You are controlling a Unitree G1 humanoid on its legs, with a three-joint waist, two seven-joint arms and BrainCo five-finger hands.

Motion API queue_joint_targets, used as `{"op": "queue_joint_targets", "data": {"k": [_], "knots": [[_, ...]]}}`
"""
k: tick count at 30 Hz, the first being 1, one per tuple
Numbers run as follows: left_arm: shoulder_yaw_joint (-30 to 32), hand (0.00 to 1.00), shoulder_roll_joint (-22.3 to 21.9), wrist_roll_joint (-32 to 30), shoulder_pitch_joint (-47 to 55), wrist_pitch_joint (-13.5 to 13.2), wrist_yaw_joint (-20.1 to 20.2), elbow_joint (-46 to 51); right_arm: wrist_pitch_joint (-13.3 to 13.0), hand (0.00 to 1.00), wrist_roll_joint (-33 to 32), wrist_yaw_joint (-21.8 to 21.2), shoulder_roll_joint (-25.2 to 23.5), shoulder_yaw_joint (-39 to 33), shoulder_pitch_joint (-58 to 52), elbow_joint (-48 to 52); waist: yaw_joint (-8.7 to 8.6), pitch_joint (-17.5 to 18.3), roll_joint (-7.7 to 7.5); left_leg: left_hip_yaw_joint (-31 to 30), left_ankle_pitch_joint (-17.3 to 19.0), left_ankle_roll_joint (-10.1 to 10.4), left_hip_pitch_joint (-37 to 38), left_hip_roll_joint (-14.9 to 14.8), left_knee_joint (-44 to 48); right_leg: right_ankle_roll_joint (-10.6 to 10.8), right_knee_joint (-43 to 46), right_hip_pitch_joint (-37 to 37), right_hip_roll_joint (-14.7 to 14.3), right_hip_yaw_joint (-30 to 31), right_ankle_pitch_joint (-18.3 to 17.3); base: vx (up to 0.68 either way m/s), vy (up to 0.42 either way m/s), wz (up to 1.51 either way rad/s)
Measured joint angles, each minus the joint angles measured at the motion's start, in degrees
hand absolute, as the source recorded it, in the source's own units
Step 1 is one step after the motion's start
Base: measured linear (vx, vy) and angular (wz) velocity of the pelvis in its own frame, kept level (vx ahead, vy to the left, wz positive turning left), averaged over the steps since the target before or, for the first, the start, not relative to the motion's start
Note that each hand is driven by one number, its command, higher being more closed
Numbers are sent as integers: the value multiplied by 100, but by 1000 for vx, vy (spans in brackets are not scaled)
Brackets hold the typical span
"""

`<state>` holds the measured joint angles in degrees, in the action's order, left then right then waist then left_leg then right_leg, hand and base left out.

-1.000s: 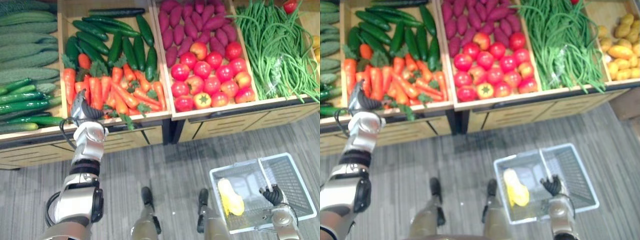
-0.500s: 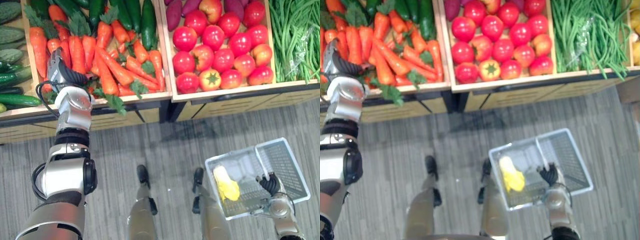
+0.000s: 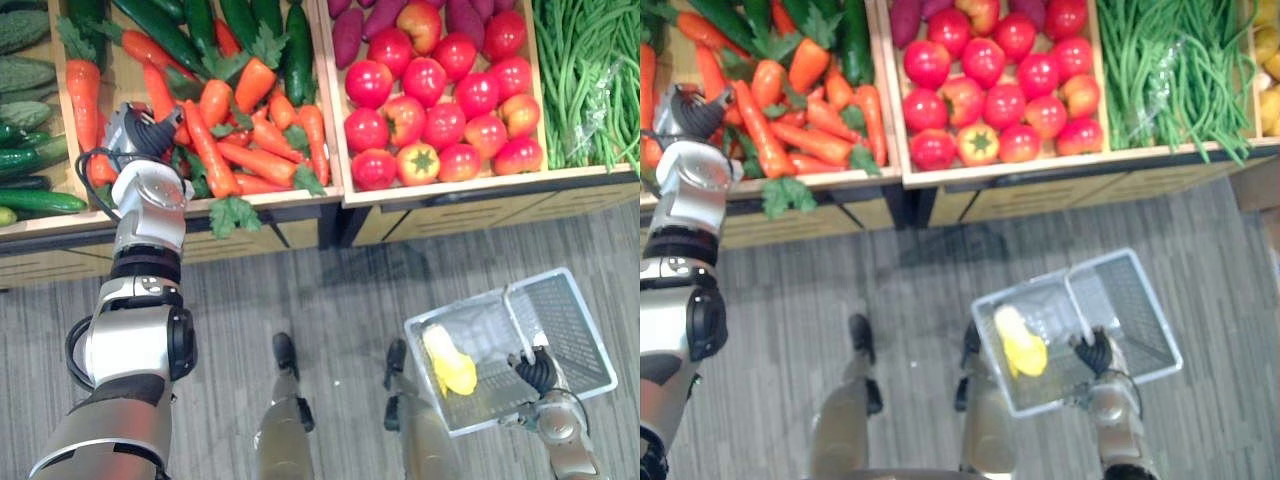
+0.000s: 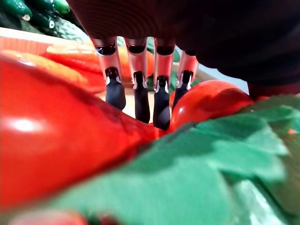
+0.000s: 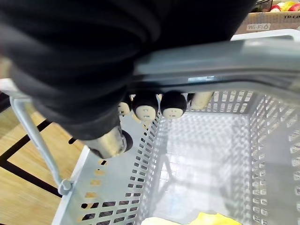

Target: Pick vegetable in the basket

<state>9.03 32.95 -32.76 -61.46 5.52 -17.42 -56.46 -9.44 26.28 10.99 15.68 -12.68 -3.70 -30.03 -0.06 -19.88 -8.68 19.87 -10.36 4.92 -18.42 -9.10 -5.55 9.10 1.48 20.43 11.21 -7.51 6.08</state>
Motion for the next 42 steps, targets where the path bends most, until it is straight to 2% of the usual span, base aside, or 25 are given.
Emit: {"op": "queue_joint_targets", "data": {"k": [13,19,24,37,42], "knots": [[26,100,-13,3,288,103,28,-73,2,100,30,-7,2,137,-12,-317,12,1,1,-20,-5,-5,210,52,1,-24,57,-182,6,1,-26,0,0,0],[0,100,315,-7,348,90,2,-40,0,100,66,-16,9,135,27,-642,-19,36,67,-181,-7,-12,440,109,0,-15,277,-386,65,-86,-195,11,-4,9],[-17,100,589,-164,360,90,1,63,10,100,68,-30,7,98,61,-895,-2,62,63,-312,-35,-47,469,168,0,-9,293,-491,129,-194,-205,17,1,14],[-89,100,681,-460,1152,79,-6,714,77,100,89,-162,-109,-43,69,-1212,-39,718,134,-465,-6,-7,605,249,-8,14,231,-782,222,-358,-219,29,-4,7],[-89,100,680,-527,1535,76,-11,1141,80,100,94,-163,-109,-54,-15,-1316,-5,882,176,-469,4,5,707,249,-30,14,168,-910,222,-367,-218,4,-2,1]]}}
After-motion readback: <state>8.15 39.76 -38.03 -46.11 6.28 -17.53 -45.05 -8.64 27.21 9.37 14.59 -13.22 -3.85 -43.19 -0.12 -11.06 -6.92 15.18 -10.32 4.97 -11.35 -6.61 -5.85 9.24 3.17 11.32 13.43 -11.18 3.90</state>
